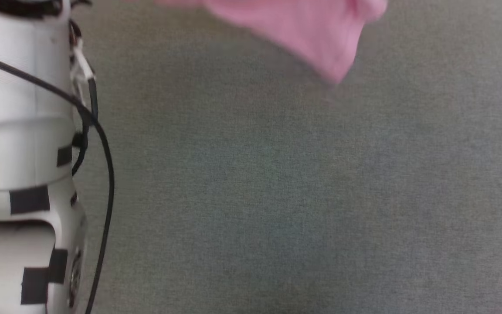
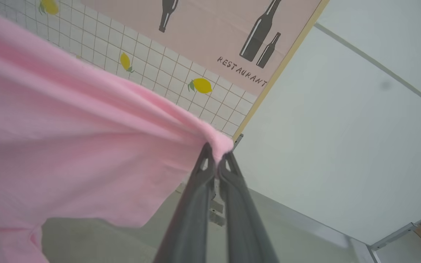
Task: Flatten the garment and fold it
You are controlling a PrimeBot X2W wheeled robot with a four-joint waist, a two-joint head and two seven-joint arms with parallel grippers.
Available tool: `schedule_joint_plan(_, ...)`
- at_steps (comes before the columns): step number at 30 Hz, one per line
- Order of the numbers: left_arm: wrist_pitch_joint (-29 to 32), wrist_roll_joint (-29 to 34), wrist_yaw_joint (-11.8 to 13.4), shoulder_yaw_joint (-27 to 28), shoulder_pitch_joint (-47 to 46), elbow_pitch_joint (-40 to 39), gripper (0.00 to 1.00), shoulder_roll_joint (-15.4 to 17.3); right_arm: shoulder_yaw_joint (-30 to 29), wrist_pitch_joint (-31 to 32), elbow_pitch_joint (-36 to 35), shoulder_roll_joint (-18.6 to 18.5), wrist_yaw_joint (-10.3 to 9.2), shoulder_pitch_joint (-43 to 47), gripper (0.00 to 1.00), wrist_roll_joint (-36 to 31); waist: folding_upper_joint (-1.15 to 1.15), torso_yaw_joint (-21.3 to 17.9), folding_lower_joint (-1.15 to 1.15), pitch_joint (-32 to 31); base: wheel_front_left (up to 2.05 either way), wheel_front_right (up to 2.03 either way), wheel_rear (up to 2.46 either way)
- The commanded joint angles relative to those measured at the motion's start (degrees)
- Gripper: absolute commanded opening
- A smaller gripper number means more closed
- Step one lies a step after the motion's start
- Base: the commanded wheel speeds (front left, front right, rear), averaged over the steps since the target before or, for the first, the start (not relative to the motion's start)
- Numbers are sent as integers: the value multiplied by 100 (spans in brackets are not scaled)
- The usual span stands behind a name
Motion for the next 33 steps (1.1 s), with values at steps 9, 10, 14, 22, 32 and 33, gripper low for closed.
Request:
schedule_joint_plan(9,-628,-209,-354,317,-366,774,0,-162,73,-861,825,122,-13,-644,0,-401,0,-27,-2,261,0,0,0)
schedule_joint_plan(10,-584,-196,-407,256,-271,839,0,-154,134,-858,875,110,-13,-564,0,-356,0,-28,-2,258,0,0,0)
schedule_joint_plan(14,-363,-118,-654,-83,348,1117,0,-148,398,-767,1048,2,-13,-5,0,-42,0,-24,-2,222,0,0,0)
schedule_joint_plan(22,11,60,-1021,-841,1945,1326,0,17,937,-246,886,-442,-13,1697,0,955,0,-42,-2,-104,0,0,0)
schedule_joint_plan(32,545,-108,-1134,-1799,4583,419,0,419,774,972,-582,-943,-13,4745,0,2088,0,-83,-2,-944,0,0,0)
schedule_joint_plan(33,566,-114,-1124,-1841,4807,306,0,466,680,1059,-708,-934,-13,5040,0,2138,0,-78,-2,-1014,0,0,0)
